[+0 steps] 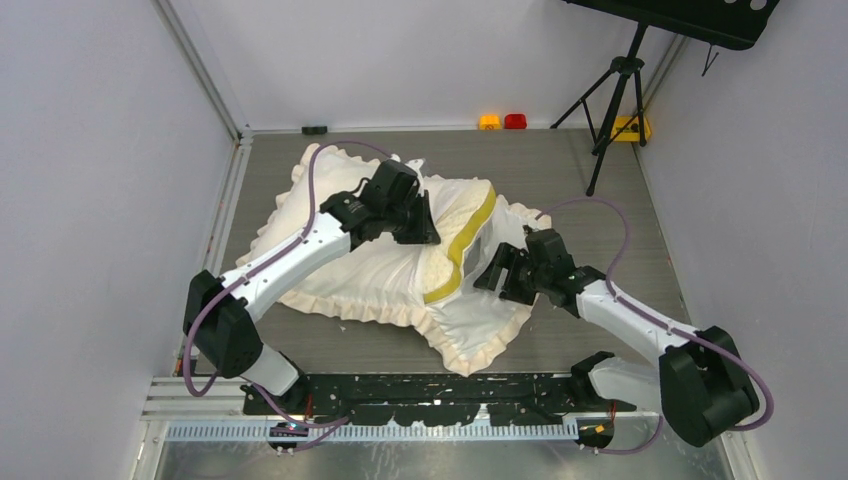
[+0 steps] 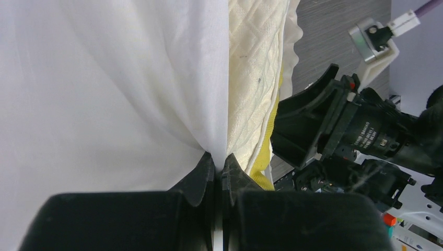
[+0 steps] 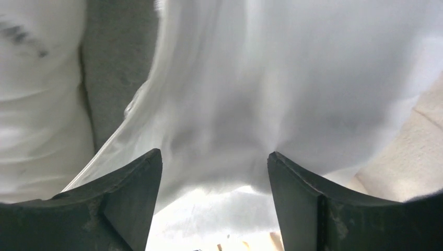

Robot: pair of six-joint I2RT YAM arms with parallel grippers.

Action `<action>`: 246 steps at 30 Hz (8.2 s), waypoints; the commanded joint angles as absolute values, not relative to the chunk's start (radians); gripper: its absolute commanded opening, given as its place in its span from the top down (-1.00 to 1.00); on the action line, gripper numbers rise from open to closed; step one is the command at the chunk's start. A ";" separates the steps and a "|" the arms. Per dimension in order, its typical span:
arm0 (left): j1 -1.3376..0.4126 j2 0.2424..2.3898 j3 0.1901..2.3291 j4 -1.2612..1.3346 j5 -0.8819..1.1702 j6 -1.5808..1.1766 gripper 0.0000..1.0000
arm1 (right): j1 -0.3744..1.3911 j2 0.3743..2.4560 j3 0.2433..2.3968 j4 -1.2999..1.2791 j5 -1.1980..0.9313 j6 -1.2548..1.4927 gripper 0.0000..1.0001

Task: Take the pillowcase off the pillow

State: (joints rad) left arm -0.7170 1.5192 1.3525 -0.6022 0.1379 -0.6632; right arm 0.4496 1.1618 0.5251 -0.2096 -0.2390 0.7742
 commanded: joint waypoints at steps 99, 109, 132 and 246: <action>-0.651 1.492 1.302 -0.822 -0.212 -0.512 0.77 | 0.459 0.946 0.827 -0.230 -0.069 0.847 0.99; -0.624 1.424 1.227 -0.796 -0.174 -0.520 0.57 | 0.456 0.808 0.848 -0.366 0.157 0.771 0.99; -0.948 0.994 0.873 -0.432 0.136 -0.787 -0.58 | 0.455 1.044 0.932 -0.165 -0.170 0.817 0.99; -0.778 1.113 1.637 -1.010 -0.198 -0.389 1.00 | 0.487 0.792 0.798 -0.355 0.190 0.620 -0.79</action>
State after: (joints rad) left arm -0.7887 1.2007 1.5486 -1.0504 -0.1379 -0.4072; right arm 0.4988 0.7490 0.8066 -0.4858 0.2420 0.6350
